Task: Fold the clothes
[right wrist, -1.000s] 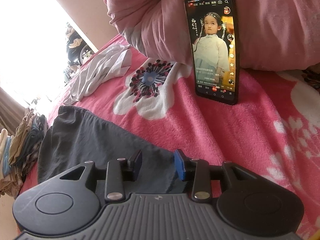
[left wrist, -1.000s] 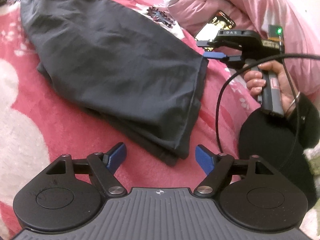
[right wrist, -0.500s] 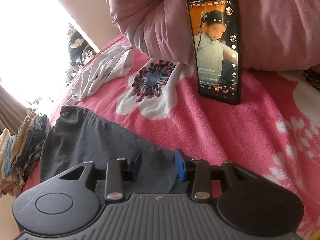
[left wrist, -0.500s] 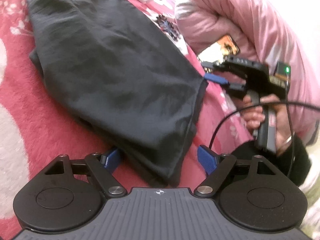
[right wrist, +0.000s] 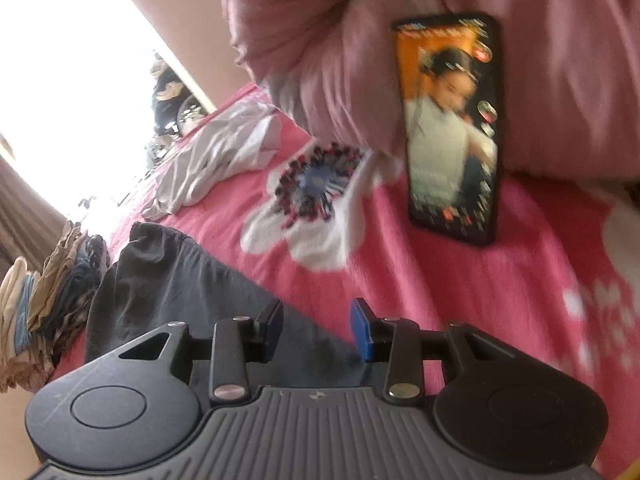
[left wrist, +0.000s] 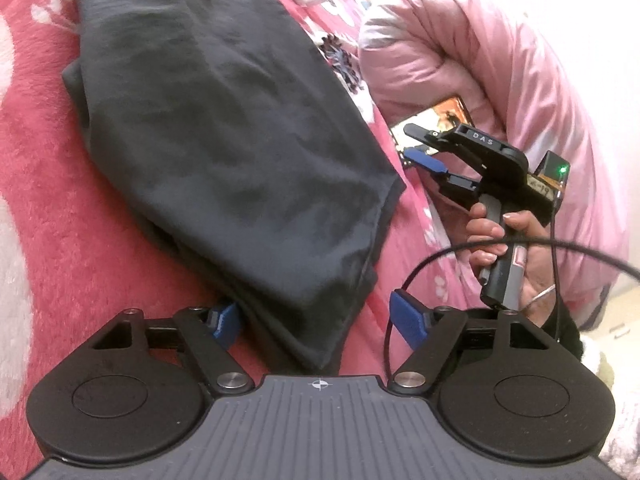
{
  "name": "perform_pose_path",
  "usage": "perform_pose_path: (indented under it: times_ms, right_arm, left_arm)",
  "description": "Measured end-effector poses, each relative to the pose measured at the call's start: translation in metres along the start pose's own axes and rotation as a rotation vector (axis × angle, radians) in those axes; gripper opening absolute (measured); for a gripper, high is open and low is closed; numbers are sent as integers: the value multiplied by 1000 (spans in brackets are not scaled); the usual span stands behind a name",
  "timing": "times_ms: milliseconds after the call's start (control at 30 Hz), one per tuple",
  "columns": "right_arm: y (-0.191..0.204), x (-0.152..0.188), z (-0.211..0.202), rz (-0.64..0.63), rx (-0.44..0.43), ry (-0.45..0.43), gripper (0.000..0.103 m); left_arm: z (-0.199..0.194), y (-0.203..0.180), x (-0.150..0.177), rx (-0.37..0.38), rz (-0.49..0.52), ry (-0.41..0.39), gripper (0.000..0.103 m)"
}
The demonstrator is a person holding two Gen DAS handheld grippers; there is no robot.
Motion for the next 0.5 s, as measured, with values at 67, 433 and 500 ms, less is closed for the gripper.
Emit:
perform_pose_path:
  times_ms: [67,433,500]
  right_arm:
    - [0,-4,3,-21,-8,-1,42]
    - [13,-11,56,-235,-134,180,42]
    - [13,-9,66,-232,-167,232,42]
  left_arm:
    - [1,0,0,-5,4,-2,74]
    - [0,5,-3,-17,-7,-15,58]
    - [0,7,-4,-18,-10,-16,56]
Point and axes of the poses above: each gripper's, at about its wrist camera, not at the fingertips, and z roughly the way its jaws point, y to its left, x to its underside, the point moved 8 cm from there along z, roughly the way its jaws point, and after that the axes turned 12 degrees about -z, right-handed, at the moved point
